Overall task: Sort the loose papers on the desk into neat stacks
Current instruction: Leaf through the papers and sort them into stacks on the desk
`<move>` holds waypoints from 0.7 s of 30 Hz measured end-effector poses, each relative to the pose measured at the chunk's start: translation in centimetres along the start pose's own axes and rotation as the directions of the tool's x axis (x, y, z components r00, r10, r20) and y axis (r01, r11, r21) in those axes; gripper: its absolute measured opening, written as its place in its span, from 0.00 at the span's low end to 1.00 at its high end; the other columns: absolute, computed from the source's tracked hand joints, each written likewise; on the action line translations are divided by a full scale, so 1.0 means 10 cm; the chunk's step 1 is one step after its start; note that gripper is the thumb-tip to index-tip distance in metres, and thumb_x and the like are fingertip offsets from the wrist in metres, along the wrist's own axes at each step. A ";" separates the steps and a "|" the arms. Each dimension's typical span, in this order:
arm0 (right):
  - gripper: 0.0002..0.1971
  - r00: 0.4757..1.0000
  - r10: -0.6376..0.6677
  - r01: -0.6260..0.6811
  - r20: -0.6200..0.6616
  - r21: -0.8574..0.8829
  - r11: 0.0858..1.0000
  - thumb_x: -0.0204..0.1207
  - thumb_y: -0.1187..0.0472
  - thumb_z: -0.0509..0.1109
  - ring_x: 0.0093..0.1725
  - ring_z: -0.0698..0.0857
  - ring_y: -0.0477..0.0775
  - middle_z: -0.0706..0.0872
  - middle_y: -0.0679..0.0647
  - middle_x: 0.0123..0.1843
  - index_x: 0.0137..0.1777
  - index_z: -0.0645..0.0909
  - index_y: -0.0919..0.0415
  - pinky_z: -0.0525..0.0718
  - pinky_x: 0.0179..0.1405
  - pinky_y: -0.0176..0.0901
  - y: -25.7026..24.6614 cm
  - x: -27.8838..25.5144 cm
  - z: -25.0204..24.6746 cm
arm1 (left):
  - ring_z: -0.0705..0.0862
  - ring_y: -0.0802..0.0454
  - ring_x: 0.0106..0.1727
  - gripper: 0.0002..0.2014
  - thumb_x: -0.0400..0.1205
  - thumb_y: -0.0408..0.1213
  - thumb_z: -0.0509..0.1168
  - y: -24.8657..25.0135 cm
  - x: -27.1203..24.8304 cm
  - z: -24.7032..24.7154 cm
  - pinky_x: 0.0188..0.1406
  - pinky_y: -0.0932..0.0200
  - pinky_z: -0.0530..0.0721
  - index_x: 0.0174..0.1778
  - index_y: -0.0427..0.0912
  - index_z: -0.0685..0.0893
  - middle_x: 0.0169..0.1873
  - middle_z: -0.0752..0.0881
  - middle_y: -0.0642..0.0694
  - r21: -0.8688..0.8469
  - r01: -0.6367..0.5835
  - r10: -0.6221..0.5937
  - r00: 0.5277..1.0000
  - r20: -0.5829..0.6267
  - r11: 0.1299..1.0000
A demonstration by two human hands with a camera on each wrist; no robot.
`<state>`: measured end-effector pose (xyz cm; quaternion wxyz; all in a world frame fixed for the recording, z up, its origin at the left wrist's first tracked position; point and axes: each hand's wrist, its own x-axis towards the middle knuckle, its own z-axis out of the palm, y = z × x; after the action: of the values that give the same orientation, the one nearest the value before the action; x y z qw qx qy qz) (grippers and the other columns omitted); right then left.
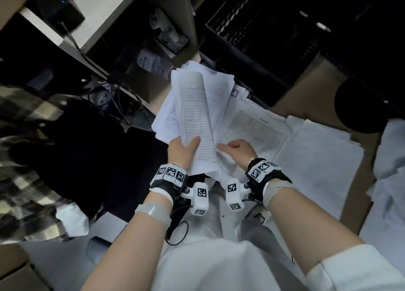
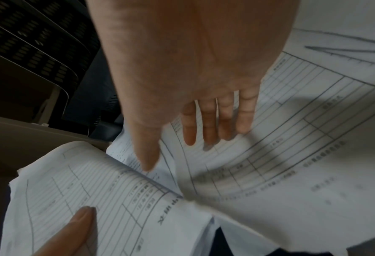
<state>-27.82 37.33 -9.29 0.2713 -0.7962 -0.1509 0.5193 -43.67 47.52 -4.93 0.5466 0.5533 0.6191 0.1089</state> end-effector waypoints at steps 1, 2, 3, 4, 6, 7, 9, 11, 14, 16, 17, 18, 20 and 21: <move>0.26 1.000 0.004 -0.004 -0.016 0.019 1.000 0.72 0.37 0.73 0.42 0.85 0.60 0.84 0.54 0.39 0.42 0.83 0.63 0.81 0.46 0.49 -0.02 -0.03 -0.06 | 0.89 0.50 0.56 0.14 0.82 0.42 0.71 0.05 0.01 0.04 0.59 0.53 0.87 0.61 0.40 0.89 0.51 0.91 0.49 -0.005 0.006 -0.006 1.000 0.017 1.000; 0.31 0.998 0.015 -0.014 -0.058 0.031 0.999 0.75 0.37 0.71 0.48 0.86 0.66 0.89 0.64 0.46 0.48 0.86 0.72 0.82 0.53 0.52 -0.02 -0.05 -0.14 | 0.89 0.50 0.56 0.15 0.82 0.42 0.71 0.07 0.01 0.09 0.60 0.51 0.87 0.61 0.40 0.89 0.52 0.91 0.49 -0.016 0.013 -0.013 0.999 0.032 1.000; 0.32 0.995 0.027 -0.024 -0.098 0.034 0.999 0.77 0.40 0.69 0.51 0.86 0.68 0.89 0.66 0.49 0.51 0.85 0.76 0.82 0.57 0.53 0.00 -0.06 -0.24 | 0.90 0.51 0.55 0.15 0.81 0.43 0.71 0.08 0.01 0.15 0.60 0.49 0.88 0.60 0.40 0.89 0.51 0.92 0.49 -0.024 0.025 -0.023 0.999 0.047 0.999; 0.28 0.992 0.041 -0.039 -0.119 0.017 0.999 0.79 0.44 0.68 0.48 0.86 0.68 0.88 0.67 0.47 0.46 0.85 0.75 0.81 0.55 0.51 0.07 -0.06 -0.34 | 0.90 0.51 0.54 0.15 0.80 0.44 0.72 0.11 0.00 0.20 0.60 0.48 0.88 0.60 0.41 0.90 0.51 0.92 0.50 -0.036 0.030 -0.028 0.998 0.060 0.999; 0.14 0.978 0.099 -0.104 -0.182 -0.017 0.994 0.78 0.50 0.68 0.43 0.81 0.55 0.82 0.54 0.36 0.38 0.80 0.61 0.78 0.51 0.46 0.27 -0.05 -0.54 | 0.91 0.51 0.53 0.17 0.76 0.46 0.72 0.17 -0.03 0.33 0.59 0.45 0.89 0.57 0.43 0.90 0.49 0.93 0.51 -0.063 0.035 -0.031 0.996 0.078 0.997; 0.08 0.961 0.139 -0.146 -0.238 -0.012 0.989 0.75 0.50 0.68 0.47 0.79 0.50 0.80 0.48 0.41 0.42 0.79 0.54 0.77 0.53 0.44 0.39 -0.05 -0.64 | 0.91 0.51 0.52 0.17 0.74 0.47 0.72 0.21 -0.04 0.39 0.58 0.44 0.89 0.55 0.43 0.91 0.48 0.93 0.51 -0.082 0.038 -0.031 0.996 0.082 0.996; 0.08 0.917 0.222 -0.224 -0.332 0.030 0.974 0.72 0.50 0.66 0.55 0.80 0.52 0.81 0.49 0.49 0.50 0.79 0.50 0.77 0.57 0.42 0.62 -0.11 -0.80 | 0.91 0.51 0.50 0.11 0.75 0.43 0.72 0.28 -0.07 0.53 0.53 0.49 0.90 0.51 0.43 0.90 0.45 0.93 0.50 -0.120 0.029 -0.017 0.994 0.105 0.992; 0.17 0.873 0.291 -0.290 -0.392 0.064 0.955 0.77 0.54 0.65 0.65 0.81 0.60 0.82 0.55 0.65 0.65 0.79 0.54 0.79 0.65 0.47 0.82 -0.20 -0.93 | 0.90 0.52 0.49 0.07 0.78 0.39 0.72 0.36 -0.15 0.70 0.48 0.56 0.88 0.50 0.43 0.89 0.45 0.92 0.49 -0.085 0.014 0.001 0.986 0.165 0.996; 0.31 0.903 0.297 -0.305 -0.311 0.025 0.952 0.78 0.57 0.65 0.78 0.71 0.64 0.67 0.60 0.82 0.82 0.66 0.53 0.73 0.75 0.51 1.10 -0.29 -1.00 | 0.91 0.46 0.48 0.05 0.77 0.43 0.72 0.29 -0.26 1.01 0.53 0.46 0.90 0.43 0.46 0.89 0.43 0.93 0.46 0.013 -0.003 -0.001 0.964 0.267 1.000; 0.39 0.922 0.306 -0.317 -0.239 -0.008 0.948 0.77 0.57 0.67 0.84 0.59 0.63 0.54 0.60 0.87 0.86 0.57 0.58 0.65 0.81 0.53 1.26 -0.30 -0.99 | 0.90 0.46 0.48 0.04 0.77 0.44 0.71 0.17 -0.33 1.20 0.55 0.46 0.89 0.37 0.51 0.87 0.41 0.92 0.48 0.085 0.011 -0.034 0.962 0.270 0.996; 0.41 0.925 0.311 -0.320 -0.216 -0.007 0.947 0.76 0.57 0.69 0.86 0.55 0.63 0.49 0.60 0.88 0.87 0.54 0.60 0.62 0.83 0.54 1.31 -0.30 -0.99 | 0.90 0.46 0.48 0.05 0.77 0.44 0.71 0.12 -0.37 1.28 0.54 0.49 0.88 0.36 0.53 0.85 0.39 0.91 0.51 0.101 0.024 -0.050 0.964 0.262 0.995; 0.43 0.929 0.311 -0.317 -0.202 0.001 0.948 0.75 0.57 0.70 0.86 0.52 0.62 0.46 0.60 0.88 0.87 0.52 0.61 0.60 0.83 0.55 1.37 -0.30 -1.02 | 0.89 0.47 0.47 0.07 0.79 0.42 0.71 0.09 -0.41 1.35 0.52 0.52 0.87 0.34 0.54 0.84 0.36 0.89 0.53 0.119 0.030 -0.059 0.966 0.250 0.992; 0.44 0.930 0.316 -0.319 -0.187 0.015 0.948 0.76 0.56 0.70 0.87 0.48 0.61 0.42 0.60 0.88 0.87 0.50 0.60 0.57 0.84 0.54 1.48 -0.31 -1.14 | 0.86 0.48 0.44 0.11 0.81 0.39 0.70 0.06 -0.50 1.46 0.43 0.59 0.83 0.33 0.54 0.81 0.33 0.85 0.56 0.167 0.031 -0.065 0.977 0.204 0.986; 0.45 0.930 0.316 -0.318 -0.187 0.016 0.948 0.76 0.56 0.70 0.87 0.48 0.61 0.41 0.59 0.88 0.87 0.49 0.60 0.57 0.84 0.55 1.52 -0.33 -1.22 | 0.86 0.48 0.45 0.10 0.82 0.39 0.70 0.07 -0.54 1.51 0.42 0.60 0.82 0.34 0.52 0.81 0.34 0.85 0.55 0.175 0.027 -0.061 0.980 0.192 0.984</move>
<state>-18.68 19.99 -11.98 0.1912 -0.8572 0.0021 0.4782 -32.41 36.29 -7.14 0.5575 0.5926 0.5812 -0.0120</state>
